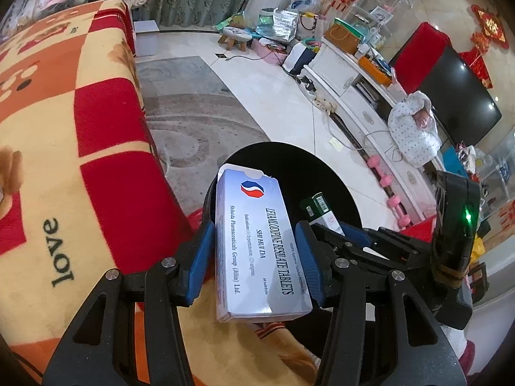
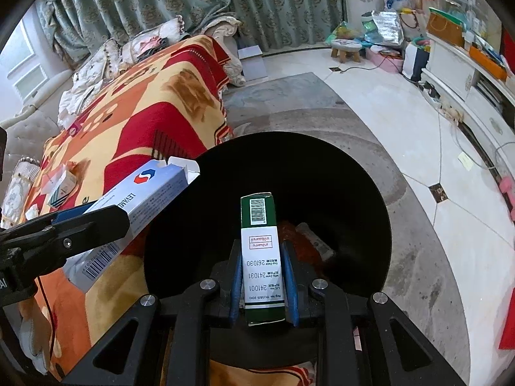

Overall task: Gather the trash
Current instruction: 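Carry both medicine boxes to the black bin and open both tools, then move both tools back over the blanket toward the remaining trash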

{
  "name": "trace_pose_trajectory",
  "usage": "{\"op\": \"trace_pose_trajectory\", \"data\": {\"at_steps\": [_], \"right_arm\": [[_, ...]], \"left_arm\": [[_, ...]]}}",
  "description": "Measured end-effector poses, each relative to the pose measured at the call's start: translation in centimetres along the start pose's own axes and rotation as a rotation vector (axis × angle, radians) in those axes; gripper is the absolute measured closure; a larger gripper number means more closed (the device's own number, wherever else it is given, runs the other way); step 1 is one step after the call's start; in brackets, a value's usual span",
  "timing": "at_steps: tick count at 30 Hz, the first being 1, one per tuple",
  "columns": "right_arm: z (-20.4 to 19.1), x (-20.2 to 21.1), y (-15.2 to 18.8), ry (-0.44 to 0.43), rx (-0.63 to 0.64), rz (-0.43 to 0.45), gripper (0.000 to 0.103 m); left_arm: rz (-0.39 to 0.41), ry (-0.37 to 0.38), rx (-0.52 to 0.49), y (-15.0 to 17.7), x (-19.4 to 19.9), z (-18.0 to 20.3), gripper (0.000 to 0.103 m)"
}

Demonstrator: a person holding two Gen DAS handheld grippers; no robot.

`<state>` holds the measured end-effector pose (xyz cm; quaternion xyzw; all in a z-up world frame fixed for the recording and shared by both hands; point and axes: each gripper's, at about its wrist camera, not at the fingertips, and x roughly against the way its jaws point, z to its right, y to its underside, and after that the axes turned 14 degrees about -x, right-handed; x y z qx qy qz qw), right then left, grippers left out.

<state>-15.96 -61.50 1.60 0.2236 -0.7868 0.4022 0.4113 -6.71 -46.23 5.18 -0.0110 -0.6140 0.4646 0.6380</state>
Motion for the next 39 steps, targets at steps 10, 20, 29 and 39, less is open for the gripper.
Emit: {"op": "trace_pose_trajectory", "data": {"at_steps": [10, 20, 29, 39], "right_arm": [[0.3, 0.1, -0.1, 0.013, -0.021, -0.006, 0.062], [-1.7, 0.4, 0.7, 0.0, 0.008, -0.015, 0.062], [-6.5, 0.9, 1.7, -0.046, 0.071, -0.015, 0.061], [-14.0, -0.5, 3.9, -0.109, 0.198, -0.069, 0.056]], "left_arm": [[-0.001, 0.027, 0.004, 0.2, 0.3, -0.3, 0.045], [-0.002, -0.106, 0.04, 2.5, 3.3, -3.1, 0.045], [0.004, -0.212, 0.078, 5.8, 6.6, -6.5, 0.045], [0.009, -0.31, 0.193, 9.2, 10.3, -13.1, 0.045]]}}
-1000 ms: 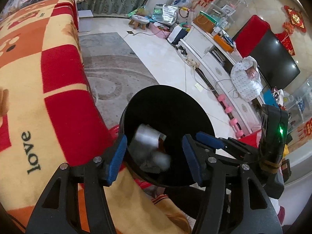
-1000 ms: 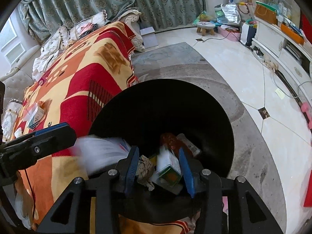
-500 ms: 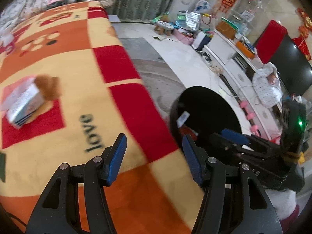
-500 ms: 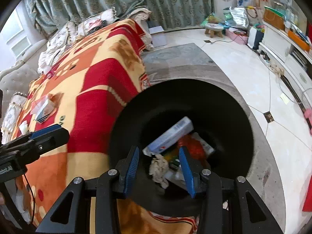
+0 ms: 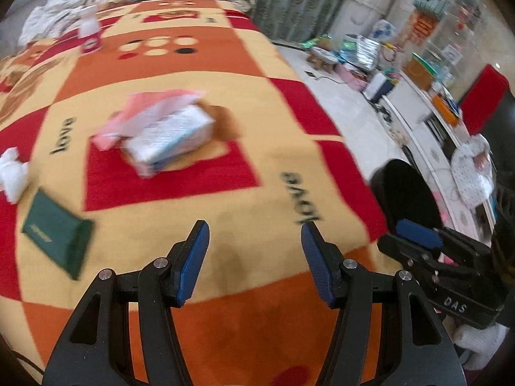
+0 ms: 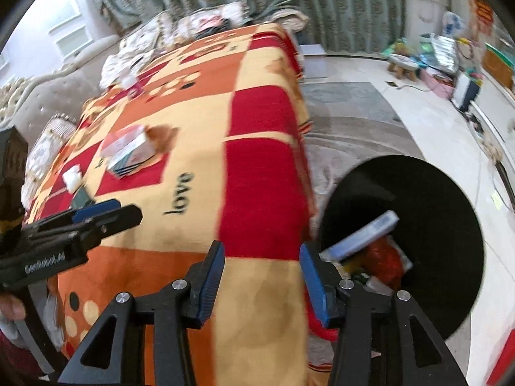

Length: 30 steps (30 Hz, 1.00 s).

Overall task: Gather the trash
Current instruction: 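Move both tools back over the blanket toward the remaining trash, then grasp the pink packet and box with right tool while left tool grasps green pouch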

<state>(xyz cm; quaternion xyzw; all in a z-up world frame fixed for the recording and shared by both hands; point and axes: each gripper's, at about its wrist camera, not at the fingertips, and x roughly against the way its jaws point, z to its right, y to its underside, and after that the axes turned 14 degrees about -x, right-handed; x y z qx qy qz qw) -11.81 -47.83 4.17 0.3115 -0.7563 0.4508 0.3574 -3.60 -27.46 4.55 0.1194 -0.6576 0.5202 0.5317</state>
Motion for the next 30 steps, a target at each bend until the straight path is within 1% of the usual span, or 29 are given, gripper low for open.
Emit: {"op": "trace_pose_trajectory", "data": {"at_steps": [4, 8, 11, 14, 19, 24, 28, 30], "right_arm": [[-2.6, -1.4, 0.4, -0.018, 0.045, -0.033, 0.055], [-4.4, -2.4, 0.4, -0.029, 0.074, -0.054, 0.052], [-5.8, -2.7, 0.2, -0.041, 0.09, -0.059, 0.05], [-7.3, -2.8, -0.2, -0.057, 0.114, -0.06, 0.049], [-9.6, -3.3, -1.0, -0.081, 0.143, -0.062, 0.044], [-12.7, -4.1, -2.0, -0.109, 0.188, -0.066, 0.041], [-14.8, -5.1, -3.0, -0.128, 0.211, -0.07, 0.038], [-15.8, -5.9, -3.6, -0.142, 0.206, -0.071, 0.035]], "left_arm": [[-0.001, -0.044, 0.055, 0.5, 0.4, -3.7, 0.045], [0.006, -0.089, 0.11, -0.1, 0.5, -7.2, 0.045], [0.001, -0.104, 0.144, -0.3, 0.2, -9.2, 0.045], [-0.02, -0.109, 0.172, 0.5, 0.2, -11.0, 0.045], [-0.039, -0.109, 0.146, 2.5, 1.8, -11.4, 0.045], [-0.044, -0.108, 0.154, 5.6, 4.1, -12.2, 0.045], [-0.024, -0.076, 0.16, 7.2, 5.9, -12.2, 0.045], [-0.003, -0.071, 0.164, 7.9, 7.1, -12.0, 0.045]]}}
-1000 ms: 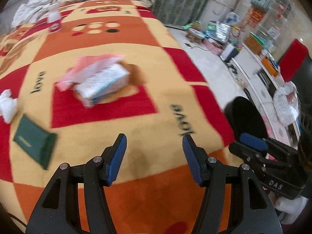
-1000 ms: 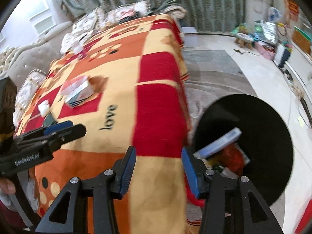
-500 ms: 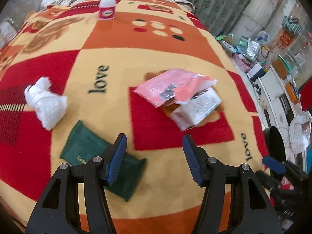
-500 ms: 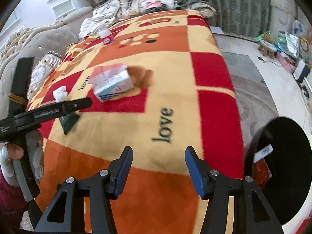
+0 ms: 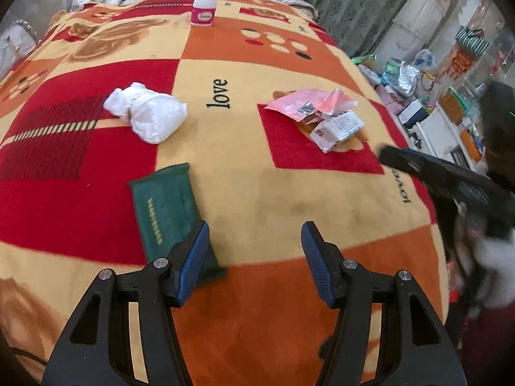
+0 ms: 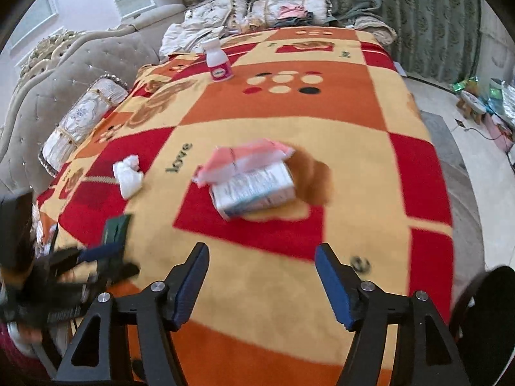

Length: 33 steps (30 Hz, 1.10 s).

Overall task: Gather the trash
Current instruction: 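Grasp the pink packet and box with right tool while left tool grasps green pouch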

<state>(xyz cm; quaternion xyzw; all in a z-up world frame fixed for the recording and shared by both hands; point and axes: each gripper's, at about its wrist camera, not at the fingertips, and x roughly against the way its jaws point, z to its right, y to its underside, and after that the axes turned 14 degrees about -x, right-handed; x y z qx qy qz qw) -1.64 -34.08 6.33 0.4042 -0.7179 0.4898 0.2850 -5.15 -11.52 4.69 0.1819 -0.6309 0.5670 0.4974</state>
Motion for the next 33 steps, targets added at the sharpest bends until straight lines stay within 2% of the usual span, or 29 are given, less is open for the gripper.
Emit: {"op": "trace_pose_trajectory", "data": {"at_steps": [2, 8, 11, 13, 18, 21, 24, 29, 33], "right_arm": [[-0.6, -1.1, -0.9, 0.006, -0.017, 0.0, 0.032], [-2.1, -4.3, -3.0, 0.045, -0.068, -0.008, 0.031], [-2.7, -4.2, -3.8, 0.065, -0.074, 0.021, 0.031], [-3.0, -3.7, -4.3, 0.047, -0.063, 0.033, 0.031], [-3.8, -3.9, -5.7, 0.033, -0.01, 0.025, 0.025], [-4.2, -5.1, -7.1, 0.027, 0.033, -0.003, 0.023], [-4.8, -7.4, -8.5, 0.053, 0.114, -0.067, 0.021], [-4.6, -10.2, -9.1, 0.065, 0.201, -0.147, 0.021], [-3.9, -11.6, -8.9, 0.066, 0.216, -0.19, 0.021]], "left_arm": [[0.012, 0.007, 0.008, 0.4, 0.7, 0.0, 0.045], [0.041, 0.036, 0.019, 0.9, 2.3, -0.3, 0.045], [0.059, 0.043, 0.036, 1.2, 3.2, -1.1, 0.045], [0.064, 0.04, 0.048, 1.4, 3.6, -1.7, 0.045], [0.074, 0.03, 0.093, 1.6, 3.7, -3.3, 0.045], [0.066, 0.022, 0.127, 1.7, 3.3, -4.3, 0.045], [0.062, 0.008, 0.153, 1.8, 2.8, -5.1, 0.044], [0.037, -0.022, 0.18, 1.5, 1.1, -5.4, 0.041], [0.012, -0.05, 0.167, 1.2, -0.2, -4.9, 0.041]]}}
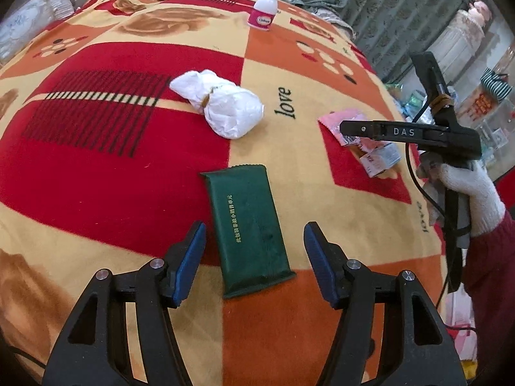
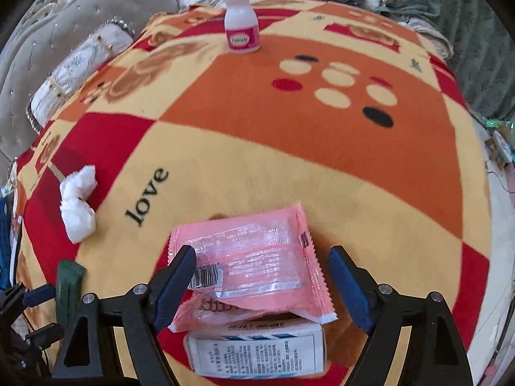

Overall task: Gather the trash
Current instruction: 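Grasp the pink packet and box with right tool while left tool grasps green pouch, then carry the pink packet and green pouch over the black bin and open both tools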

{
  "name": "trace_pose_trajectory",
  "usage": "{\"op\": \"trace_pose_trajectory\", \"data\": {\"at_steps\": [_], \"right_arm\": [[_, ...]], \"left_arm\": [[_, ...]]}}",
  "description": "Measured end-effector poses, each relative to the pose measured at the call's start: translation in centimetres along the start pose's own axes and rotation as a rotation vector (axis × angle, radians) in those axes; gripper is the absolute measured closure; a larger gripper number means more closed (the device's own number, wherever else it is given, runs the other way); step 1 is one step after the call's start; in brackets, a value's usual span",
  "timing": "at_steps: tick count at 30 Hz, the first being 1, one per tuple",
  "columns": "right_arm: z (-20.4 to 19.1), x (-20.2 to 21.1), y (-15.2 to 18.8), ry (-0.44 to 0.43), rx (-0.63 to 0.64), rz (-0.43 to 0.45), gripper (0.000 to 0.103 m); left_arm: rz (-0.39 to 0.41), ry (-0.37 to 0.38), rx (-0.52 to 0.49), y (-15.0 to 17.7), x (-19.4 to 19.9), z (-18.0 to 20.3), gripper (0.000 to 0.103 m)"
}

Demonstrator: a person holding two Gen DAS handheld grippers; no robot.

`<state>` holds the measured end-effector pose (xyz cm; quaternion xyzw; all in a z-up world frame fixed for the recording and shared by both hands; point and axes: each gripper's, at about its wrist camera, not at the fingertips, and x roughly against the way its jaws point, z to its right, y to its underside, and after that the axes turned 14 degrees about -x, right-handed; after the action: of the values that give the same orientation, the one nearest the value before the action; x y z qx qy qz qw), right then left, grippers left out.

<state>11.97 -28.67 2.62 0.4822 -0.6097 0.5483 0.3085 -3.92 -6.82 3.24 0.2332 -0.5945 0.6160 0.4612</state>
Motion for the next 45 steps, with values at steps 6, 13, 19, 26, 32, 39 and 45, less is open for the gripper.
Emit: {"op": "trace_pose_trajectory", "data": {"at_steps": [6, 13, 19, 26, 32, 39, 45], "right_arm": [[0.1, -0.1, 0.6, -0.018, 0.001, 0.021, 0.019], [-0.3, 1.8, 1.8, -0.035, -0.025, 0.087, 0.074], [-2.0, 5.3, 3.7, -0.118, -0.016, 0.149, 0.08], [-3.5, 9.7, 7.6, -0.206, -0.027, 0.225, 0.081], [-2.1, 12.1, 11.3, -0.226, -0.073, 0.255, 0.081], [1.3, 13.1, 14.7, -0.202, -0.15, 0.252, 0.081], [4.6, 14.3, 16.9, -0.172, -0.21, 0.261, 0.081]], "left_arm": [[0.012, -0.063, -0.043, -0.3, -0.6, 0.8, 0.041], [0.023, -0.055, -0.048, 0.0, -0.4, 0.6, 0.065], [0.054, -0.008, -0.031, 0.4, 1.3, 1.0, 0.065], [0.061, 0.009, -0.06, 0.9, 2.7, 2.4, 0.065], [0.057, 0.021, -0.099, 1.4, 3.0, 4.3, 0.065], [0.052, 0.049, -0.165, 1.7, 2.8, 7.9, 0.065], [0.054, 0.1, -0.205, 1.4, 2.6, 10.7, 0.065]]}}
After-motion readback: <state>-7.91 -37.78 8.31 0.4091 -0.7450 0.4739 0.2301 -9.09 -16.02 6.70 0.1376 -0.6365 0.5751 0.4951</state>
